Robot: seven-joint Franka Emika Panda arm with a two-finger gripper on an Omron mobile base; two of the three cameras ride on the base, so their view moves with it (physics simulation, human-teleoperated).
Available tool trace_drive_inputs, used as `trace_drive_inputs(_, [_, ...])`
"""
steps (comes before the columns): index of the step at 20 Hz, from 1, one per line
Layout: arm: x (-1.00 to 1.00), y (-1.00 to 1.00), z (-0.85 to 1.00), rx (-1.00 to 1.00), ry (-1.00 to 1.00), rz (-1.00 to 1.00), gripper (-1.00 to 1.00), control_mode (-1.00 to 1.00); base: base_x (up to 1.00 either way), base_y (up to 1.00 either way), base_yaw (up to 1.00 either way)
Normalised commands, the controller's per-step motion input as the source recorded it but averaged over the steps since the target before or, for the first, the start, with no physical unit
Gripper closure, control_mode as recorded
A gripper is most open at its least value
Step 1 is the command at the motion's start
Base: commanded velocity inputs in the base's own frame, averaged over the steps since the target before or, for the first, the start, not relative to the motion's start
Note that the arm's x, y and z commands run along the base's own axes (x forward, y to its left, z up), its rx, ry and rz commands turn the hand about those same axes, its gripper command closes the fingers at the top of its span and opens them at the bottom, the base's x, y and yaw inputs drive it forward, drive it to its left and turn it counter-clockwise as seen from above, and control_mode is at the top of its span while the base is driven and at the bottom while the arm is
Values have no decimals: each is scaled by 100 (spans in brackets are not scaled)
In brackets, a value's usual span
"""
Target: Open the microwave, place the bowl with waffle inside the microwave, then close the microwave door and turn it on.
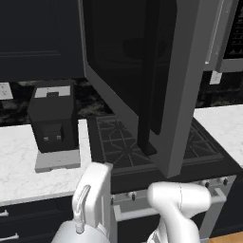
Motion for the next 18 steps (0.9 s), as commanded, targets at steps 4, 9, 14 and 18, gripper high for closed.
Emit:
trace_drive_inputs(4, [73, 25, -58, 0, -1, -3, -100, -100, 0, 0, 0])
trace_drive_inputs(9, [70, 10, -43, 0, -6, -2, -100, -100, 0, 0, 0])
trace_drive_inputs(14, [60, 3, -11, 0, -13, -4, -100, -100, 0, 0, 0])
trace_drive_inputs(18, [90, 0, -16, 0, -6, -6, -100, -100, 0, 0, 0])
